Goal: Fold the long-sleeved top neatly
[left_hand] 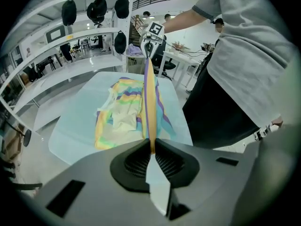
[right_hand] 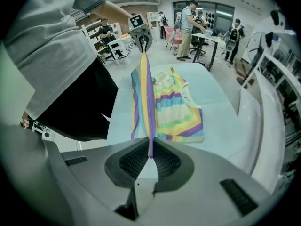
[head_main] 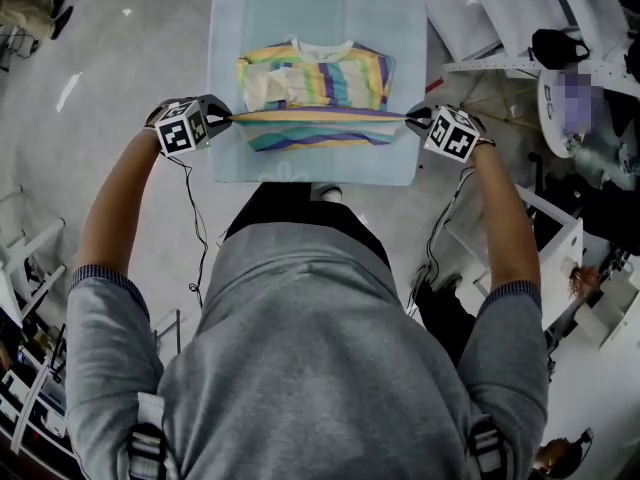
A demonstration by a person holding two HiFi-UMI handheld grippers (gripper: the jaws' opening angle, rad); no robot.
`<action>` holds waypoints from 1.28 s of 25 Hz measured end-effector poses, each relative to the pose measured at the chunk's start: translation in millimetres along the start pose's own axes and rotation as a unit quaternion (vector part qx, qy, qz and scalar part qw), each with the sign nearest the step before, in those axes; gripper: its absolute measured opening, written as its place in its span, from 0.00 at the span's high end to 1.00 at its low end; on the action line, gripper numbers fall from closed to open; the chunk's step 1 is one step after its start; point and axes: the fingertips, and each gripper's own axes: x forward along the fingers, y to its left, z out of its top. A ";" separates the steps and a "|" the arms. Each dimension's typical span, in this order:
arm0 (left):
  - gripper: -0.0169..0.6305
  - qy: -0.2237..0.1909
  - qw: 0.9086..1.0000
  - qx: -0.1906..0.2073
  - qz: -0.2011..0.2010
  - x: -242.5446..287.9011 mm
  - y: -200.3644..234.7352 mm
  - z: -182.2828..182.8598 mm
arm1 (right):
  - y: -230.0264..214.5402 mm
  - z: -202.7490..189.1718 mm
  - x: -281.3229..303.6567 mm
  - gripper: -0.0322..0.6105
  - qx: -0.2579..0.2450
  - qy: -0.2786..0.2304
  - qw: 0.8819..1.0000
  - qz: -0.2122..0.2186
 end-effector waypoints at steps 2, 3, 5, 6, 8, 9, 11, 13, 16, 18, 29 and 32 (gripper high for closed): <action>0.91 -0.010 1.000 -0.001 0.004 -3.3 19.0 1.5 | -13.9 1.7 -0.6 0.89 0.003 0.003 1.000 -0.006; 0.91 -0.015 1.000 -0.002 0.007 -4.8 28.7 1.4 | -21.9 3.1 -0.2 0.89 0.004 0.003 1.000 -0.010; 0.91 -0.021 1.000 -0.006 0.013 -8.2 48.7 1.4 | -40.0 6.0 1.5 0.89 0.007 0.001 1.000 -0.020; 0.91 -0.022 1.000 -0.008 0.016 -9.4 58.0 2.1 | -49.0 6.8 2.7 0.89 0.009 0.001 1.000 -0.025; 0.91 -0.022 0.999 -0.013 0.023 -9.5 74.3 4.7 | -65.7 6.5 6.3 0.89 0.011 0.000 0.999 -0.032; 0.91 -0.021 0.999 -0.017 0.025 -8.1 81.5 5.2 | -74.2 5.5 8.9 0.89 0.010 0.001 0.999 -0.035; 0.91 -0.022 0.999 -0.026 0.028 -2.9 95.3 3.7 | -92.0 3.1 16.0 0.89 0.012 0.001 0.999 -0.038; 0.91 -0.023 0.999 -0.039 0.030 1.5 108.3 3.3 | -108.4 0.0 25.7 0.89 0.019 -0.002 0.999 -0.038; 0.91 -0.031 0.997 -0.066 0.039 8.2 129.8 3.6 | -130.7 -7.0 41.6 0.89 0.030 -0.002 0.999 -0.034; 0.91 -0.036 0.994 -0.091 0.045 15.6 144.0 -0.6 | -141.7 -10.8 52.1 0.89 0.039 0.004 0.999 -0.031; 0.91 -0.053 0.977 -0.199 0.064 49.4 192.7 -33.0 | -185.7 -13.4 93.0 0.89 0.080 0.008 0.996 -0.033; 0.91 -0.065 0.967 -0.237 0.064 53.1 198.6 -39.9 | -193.3 -14.6 102.8 0.89 0.102 0.005 0.994 -0.040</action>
